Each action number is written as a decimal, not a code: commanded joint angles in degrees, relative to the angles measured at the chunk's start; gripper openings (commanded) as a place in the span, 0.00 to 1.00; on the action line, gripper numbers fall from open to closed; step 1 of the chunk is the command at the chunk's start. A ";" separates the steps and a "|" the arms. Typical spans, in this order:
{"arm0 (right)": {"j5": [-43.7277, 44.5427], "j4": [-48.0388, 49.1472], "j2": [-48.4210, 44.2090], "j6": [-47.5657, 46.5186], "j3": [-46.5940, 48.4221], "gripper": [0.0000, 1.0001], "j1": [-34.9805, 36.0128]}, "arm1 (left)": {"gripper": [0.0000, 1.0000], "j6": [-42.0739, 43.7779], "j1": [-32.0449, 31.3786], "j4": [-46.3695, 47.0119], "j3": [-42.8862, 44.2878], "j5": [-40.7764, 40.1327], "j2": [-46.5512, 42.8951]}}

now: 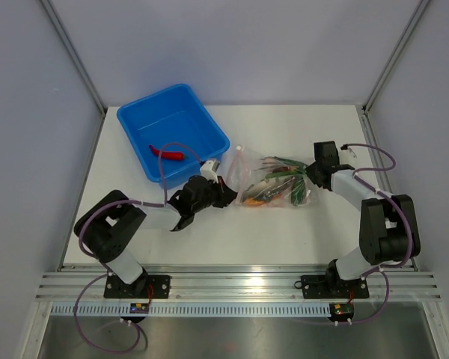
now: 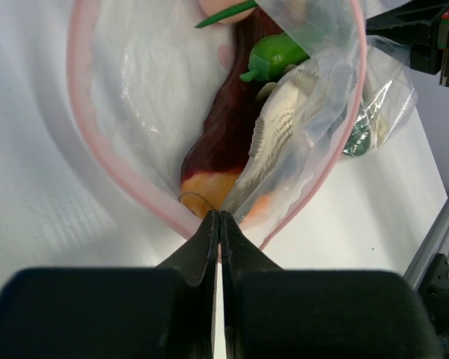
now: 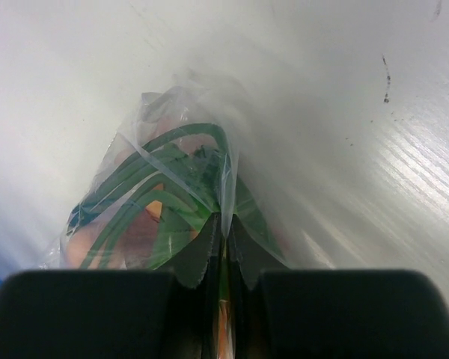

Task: Open the zip-top bag and remove the fake food
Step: Pick up the fake fish from the zipper food storage bag, then place the fake fish in the bin.

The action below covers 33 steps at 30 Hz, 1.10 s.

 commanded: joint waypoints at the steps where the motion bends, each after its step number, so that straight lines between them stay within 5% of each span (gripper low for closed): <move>1: 3.79 -0.54 -1.63 1.25 -0.54 0.10 -0.74 | 0.00 2.07 0.28 2.88 -0.63 -3.47 -3.42; 16: 1.42 1.05 0.04 -1.65 -0.18 0.01 -0.74 | 0.00 7.61 1.33 -14.34 16.67 -10.94 -1.76; 33: 1.50 -0.01 0.39 -0.77 0.26 0.00 -0.65 | 0.00 6.47 5.29 -26.29 16.25 -10.49 -11.85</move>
